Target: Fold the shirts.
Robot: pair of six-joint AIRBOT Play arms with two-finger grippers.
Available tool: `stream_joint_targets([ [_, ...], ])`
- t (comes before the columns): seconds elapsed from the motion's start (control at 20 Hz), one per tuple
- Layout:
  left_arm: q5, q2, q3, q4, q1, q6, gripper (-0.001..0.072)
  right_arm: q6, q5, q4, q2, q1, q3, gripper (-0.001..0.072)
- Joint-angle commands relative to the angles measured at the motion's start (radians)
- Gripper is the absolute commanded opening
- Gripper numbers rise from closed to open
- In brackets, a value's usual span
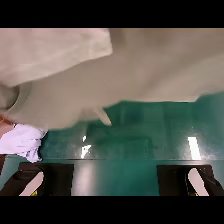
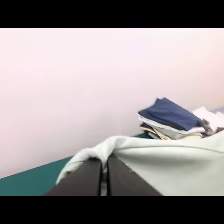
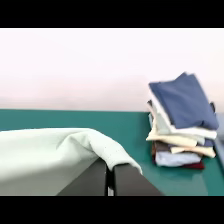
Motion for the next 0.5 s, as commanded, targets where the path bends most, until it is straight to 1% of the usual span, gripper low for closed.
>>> stream_joint_targets([
  [0.0,0.023,-0.003,-0.062,0.093,0.001,-0.053,0.0025,0.029,0.120,-0.002,-0.112,-0.031,0.201,0.0018],
  [0.1,0.006,-0.035,-0.219,0.095,0.001,-0.056,0.0025,0.056,0.183,-0.004,-0.203,0.027,0.199,0.0018],
  [0.2,-0.053,-0.113,-0.355,0.063,0.001,-0.055,0.0026,0.063,0.235,-0.005,-0.276,0.109,0.089,0.0018],
  [0.3,-0.100,-0.219,-0.467,0.032,0.001,-0.035,0.0026,0.065,0.286,-0.011,-0.364,0.194,-0.042,0.0019],
  [0.45,-0.117,-0.415,-0.547,0.023,0.001,-0.033,0.0026,0.109,0.296,-0.094,-0.506,0.281,-0.195,0.0018],
])
